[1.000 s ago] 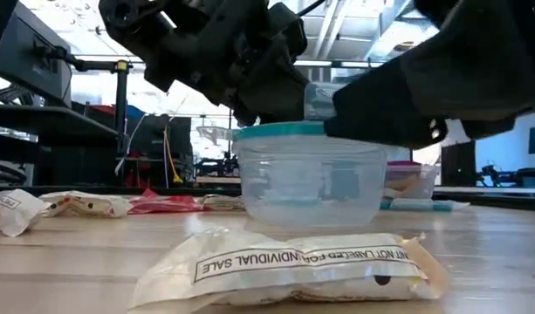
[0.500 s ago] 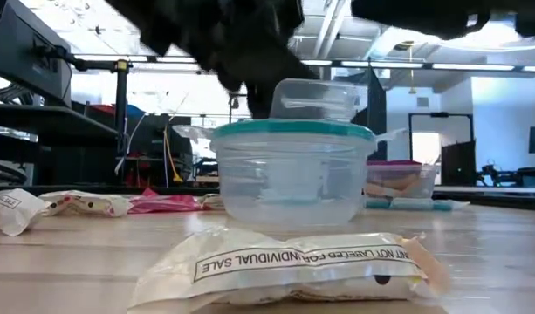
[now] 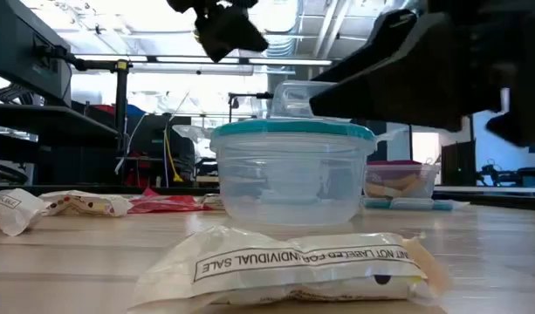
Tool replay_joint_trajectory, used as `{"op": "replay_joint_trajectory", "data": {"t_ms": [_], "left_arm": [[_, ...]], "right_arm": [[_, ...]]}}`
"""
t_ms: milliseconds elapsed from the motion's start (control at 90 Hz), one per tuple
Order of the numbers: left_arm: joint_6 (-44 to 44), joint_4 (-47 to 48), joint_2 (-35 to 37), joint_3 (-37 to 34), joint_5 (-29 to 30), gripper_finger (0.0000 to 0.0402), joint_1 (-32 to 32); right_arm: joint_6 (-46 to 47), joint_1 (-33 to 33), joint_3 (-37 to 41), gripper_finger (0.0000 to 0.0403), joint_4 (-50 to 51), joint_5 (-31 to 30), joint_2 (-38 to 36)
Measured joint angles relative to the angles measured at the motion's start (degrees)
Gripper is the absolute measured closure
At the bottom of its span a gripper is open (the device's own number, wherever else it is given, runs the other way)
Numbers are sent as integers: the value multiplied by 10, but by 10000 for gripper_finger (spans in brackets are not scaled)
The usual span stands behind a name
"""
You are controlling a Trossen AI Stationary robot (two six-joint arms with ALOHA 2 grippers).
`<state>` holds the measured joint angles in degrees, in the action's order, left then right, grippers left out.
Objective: Sort candy
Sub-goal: Open the center transparent bin
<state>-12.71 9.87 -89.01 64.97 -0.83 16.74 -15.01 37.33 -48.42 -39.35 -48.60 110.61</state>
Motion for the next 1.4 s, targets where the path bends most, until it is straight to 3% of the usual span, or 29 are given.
{"op": "replay_joint_trajectory", "data": {"t_ms": [256, 467, 644, 844, 1056, 1200, 1400], "left_arm": [[-6, 24, 1, 0, 2, 183, 4], [-4, 24, 1, 0, 2, 183, 4], [0, 32, 5, 0, 17, 183, 4], [-14, 97, 61, 2, 88, 183, 6], [-15, 207, 202, 2, 221, 183, 15], [-16, 282, 295, 2, 305, 183, 11], [-17, 315, 370, 1, 316, 183, -1]], "right_arm": [[-9, 1, -6, 385, 23, 9, 1], [-25, -3, -36, 387, 25, 8, 1], [-125, -7, -87, 393, 26, -34, 1], [-254, -29, -141, 393, 33, -82, -18], [-239, -122, -151, 393, 70, -82, -91], [-171, -231, -151, 393, 104, 21, -132], [-13, -380, -171, 393, 111, 214, -115]]}}
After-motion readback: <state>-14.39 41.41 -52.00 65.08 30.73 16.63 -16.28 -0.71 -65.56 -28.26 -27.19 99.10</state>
